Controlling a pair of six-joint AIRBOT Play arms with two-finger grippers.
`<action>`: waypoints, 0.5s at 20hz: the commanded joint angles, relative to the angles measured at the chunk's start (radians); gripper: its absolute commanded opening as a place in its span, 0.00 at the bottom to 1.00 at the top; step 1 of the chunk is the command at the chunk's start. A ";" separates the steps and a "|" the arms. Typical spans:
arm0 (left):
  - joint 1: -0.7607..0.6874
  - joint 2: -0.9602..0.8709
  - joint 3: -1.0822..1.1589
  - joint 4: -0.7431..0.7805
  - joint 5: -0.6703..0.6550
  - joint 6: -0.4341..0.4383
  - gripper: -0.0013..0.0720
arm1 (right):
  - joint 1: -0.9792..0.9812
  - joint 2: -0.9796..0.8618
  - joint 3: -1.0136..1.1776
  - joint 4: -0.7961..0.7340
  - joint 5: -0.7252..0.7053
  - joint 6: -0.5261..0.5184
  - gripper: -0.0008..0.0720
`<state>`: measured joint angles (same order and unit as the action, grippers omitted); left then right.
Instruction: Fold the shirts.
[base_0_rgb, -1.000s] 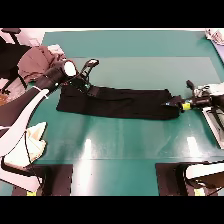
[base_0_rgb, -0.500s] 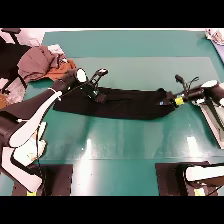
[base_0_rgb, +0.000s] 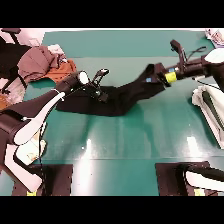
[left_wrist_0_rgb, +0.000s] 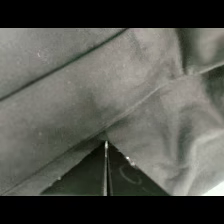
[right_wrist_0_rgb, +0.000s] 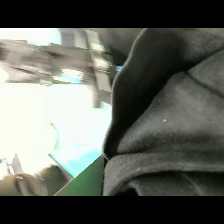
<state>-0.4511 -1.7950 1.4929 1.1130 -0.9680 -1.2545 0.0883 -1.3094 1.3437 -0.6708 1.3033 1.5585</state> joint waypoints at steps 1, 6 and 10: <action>0.000 -0.002 0.000 0.000 0.014 -0.005 0.05 | 0.139 -0.040 0.142 0.029 -0.067 0.129 0.03; 0.000 -0.002 0.000 0.001 0.014 -0.029 0.05 | 0.248 -0.230 0.283 0.015 0.005 0.198 0.03; 0.000 0.011 0.004 -0.022 0.010 -0.084 0.05 | 0.233 -0.291 0.325 -0.014 0.065 0.222 0.03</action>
<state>-0.4511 -1.7943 1.4937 1.1133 -0.9558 -1.3045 0.3145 -1.5524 1.6283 -0.6605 1.3273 1.7435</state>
